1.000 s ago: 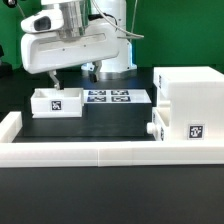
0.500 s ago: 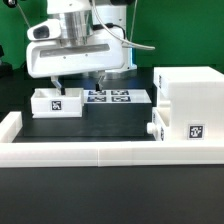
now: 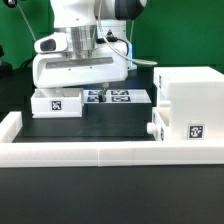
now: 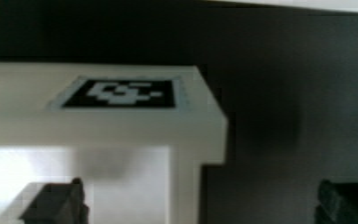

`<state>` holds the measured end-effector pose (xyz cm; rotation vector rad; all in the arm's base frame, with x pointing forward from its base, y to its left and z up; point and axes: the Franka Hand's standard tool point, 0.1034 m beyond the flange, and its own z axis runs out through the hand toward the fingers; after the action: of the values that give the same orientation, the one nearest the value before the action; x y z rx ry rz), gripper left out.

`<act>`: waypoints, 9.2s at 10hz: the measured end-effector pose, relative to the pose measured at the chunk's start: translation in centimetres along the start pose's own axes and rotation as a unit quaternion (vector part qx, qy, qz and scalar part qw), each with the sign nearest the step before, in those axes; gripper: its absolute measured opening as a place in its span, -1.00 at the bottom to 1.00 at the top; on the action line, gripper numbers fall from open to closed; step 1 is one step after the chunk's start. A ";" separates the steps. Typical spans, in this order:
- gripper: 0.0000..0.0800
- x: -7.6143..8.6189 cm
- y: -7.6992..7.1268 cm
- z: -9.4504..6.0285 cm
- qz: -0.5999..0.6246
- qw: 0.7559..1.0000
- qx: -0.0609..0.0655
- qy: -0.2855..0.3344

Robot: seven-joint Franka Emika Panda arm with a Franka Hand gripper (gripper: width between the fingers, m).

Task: Assemble drawer

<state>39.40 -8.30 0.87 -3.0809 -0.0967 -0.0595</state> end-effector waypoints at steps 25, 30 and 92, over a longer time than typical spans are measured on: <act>-0.90 3.9 -2.0 -4.3 -0.125 0.992 0.010 -0.004; -0.90 6.4 -1.6 -4.5 -0.364 0.931 0.000 0.002; -0.90 15.1 -8.6 -3.8 -0.680 0.732 0.011 -0.040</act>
Offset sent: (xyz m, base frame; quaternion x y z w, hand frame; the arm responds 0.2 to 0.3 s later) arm 0.0000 0.0000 0.0000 0.0000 0.0000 0.0000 1.0000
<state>53.82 0.99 5.74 -2.2052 -2.1859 0.0194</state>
